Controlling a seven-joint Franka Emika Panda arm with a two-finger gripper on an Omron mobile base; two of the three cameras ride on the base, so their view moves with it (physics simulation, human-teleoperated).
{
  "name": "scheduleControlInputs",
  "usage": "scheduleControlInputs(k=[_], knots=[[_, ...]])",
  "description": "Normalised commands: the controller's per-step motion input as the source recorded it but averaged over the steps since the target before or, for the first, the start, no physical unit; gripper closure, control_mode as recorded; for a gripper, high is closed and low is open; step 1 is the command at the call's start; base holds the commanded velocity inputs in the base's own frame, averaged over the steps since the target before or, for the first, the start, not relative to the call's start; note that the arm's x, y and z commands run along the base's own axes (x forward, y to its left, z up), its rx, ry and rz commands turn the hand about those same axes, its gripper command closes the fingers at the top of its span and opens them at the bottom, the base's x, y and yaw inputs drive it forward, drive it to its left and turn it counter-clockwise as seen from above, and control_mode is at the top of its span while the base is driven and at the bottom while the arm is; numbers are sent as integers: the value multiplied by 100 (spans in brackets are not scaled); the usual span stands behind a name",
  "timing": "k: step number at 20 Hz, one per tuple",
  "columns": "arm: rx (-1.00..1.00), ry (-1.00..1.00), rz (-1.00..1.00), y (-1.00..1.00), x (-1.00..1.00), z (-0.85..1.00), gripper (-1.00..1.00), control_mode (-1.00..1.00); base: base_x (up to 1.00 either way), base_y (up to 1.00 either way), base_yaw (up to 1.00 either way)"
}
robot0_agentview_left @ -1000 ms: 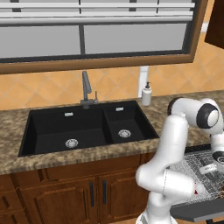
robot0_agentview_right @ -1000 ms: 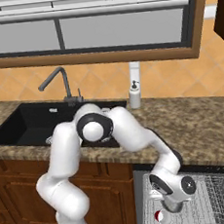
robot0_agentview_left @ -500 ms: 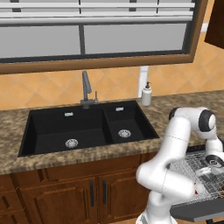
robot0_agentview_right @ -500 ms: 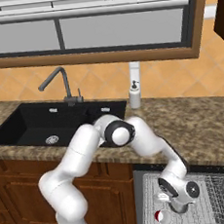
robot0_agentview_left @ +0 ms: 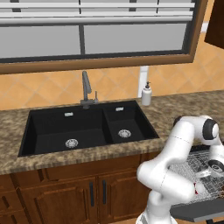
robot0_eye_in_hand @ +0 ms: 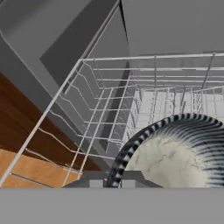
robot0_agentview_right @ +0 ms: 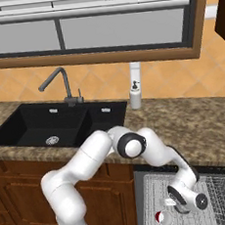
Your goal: Pick up the cup and bowl from the counter, place them in the dishwasher, and close the dishwasher door.
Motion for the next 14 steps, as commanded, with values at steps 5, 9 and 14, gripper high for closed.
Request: scheduleControlInputs(k=[5,9,14], knots=[[0,0,2,0,49,-51,100,-100,0,0,0],[0,0,3,0,40,-51,100,-100,0,0,0],[0,2,3,0,4,-16,100,-100,0,0,0]])
